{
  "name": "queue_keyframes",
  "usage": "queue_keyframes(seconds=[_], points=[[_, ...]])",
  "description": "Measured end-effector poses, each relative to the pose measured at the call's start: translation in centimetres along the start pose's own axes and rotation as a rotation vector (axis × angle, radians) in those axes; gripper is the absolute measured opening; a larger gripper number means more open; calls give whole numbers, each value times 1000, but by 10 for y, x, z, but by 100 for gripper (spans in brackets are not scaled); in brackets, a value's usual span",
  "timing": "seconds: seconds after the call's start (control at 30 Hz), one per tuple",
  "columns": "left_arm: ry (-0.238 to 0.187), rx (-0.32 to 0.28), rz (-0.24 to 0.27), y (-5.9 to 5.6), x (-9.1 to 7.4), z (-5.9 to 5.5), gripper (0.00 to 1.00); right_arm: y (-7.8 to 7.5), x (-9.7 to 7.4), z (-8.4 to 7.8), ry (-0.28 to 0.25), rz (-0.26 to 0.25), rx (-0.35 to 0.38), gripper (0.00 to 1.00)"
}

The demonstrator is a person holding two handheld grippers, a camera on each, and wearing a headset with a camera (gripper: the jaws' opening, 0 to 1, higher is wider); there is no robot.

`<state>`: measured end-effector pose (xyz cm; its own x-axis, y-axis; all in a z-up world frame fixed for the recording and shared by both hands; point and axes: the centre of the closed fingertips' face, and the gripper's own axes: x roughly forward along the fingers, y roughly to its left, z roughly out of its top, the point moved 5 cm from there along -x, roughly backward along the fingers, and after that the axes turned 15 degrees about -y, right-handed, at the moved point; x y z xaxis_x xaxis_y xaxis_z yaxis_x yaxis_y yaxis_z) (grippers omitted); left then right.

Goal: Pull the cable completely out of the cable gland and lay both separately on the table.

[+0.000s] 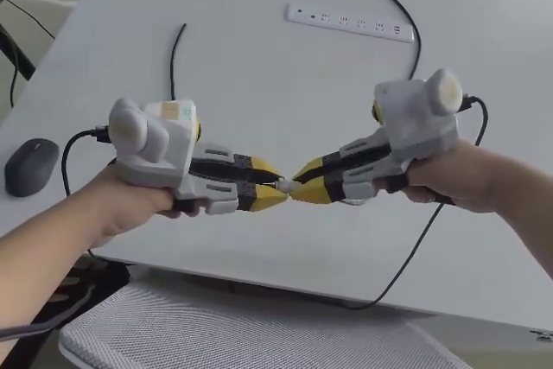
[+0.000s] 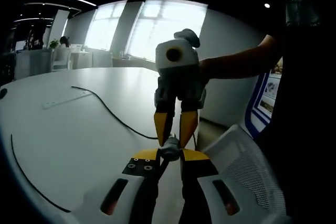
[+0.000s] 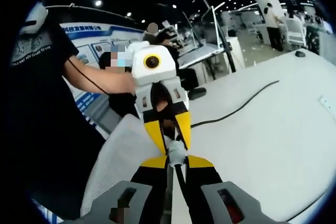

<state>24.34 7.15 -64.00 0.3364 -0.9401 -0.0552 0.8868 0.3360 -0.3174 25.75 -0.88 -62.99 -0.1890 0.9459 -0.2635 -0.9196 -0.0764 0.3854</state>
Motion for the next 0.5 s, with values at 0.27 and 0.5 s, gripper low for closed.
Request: queue_keyframes(seconds=[0.27, 0.5], points=[[-25, -57, 18, 1, 2, 3, 15, 5, -4, 3, 17, -65, -244, 7], [-9, -88, 19, -2, 4, -1, 15, 8, -2, -3, 69, -80, -413, 7]])
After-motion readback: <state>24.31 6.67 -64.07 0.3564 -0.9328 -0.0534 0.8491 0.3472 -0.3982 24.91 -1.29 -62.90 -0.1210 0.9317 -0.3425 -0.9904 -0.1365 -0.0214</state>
